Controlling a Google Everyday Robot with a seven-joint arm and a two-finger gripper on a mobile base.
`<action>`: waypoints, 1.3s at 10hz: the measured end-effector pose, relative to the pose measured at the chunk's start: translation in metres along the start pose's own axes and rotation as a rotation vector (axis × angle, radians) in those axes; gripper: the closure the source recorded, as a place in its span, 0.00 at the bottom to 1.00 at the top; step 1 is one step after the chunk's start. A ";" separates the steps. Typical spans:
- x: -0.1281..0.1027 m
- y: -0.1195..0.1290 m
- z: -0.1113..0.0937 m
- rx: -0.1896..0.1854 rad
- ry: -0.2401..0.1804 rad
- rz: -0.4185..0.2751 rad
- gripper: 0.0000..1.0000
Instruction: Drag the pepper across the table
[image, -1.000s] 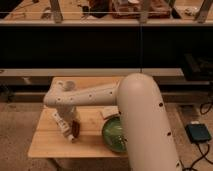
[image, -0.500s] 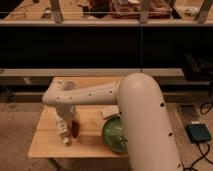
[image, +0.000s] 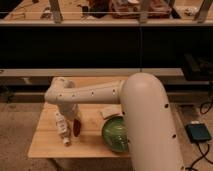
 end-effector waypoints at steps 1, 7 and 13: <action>-0.001 -0.015 -0.001 0.001 -0.001 0.004 0.84; -0.027 -0.034 -0.005 -0.024 0.007 0.028 0.84; -0.018 0.006 -0.007 -0.025 0.022 0.113 0.84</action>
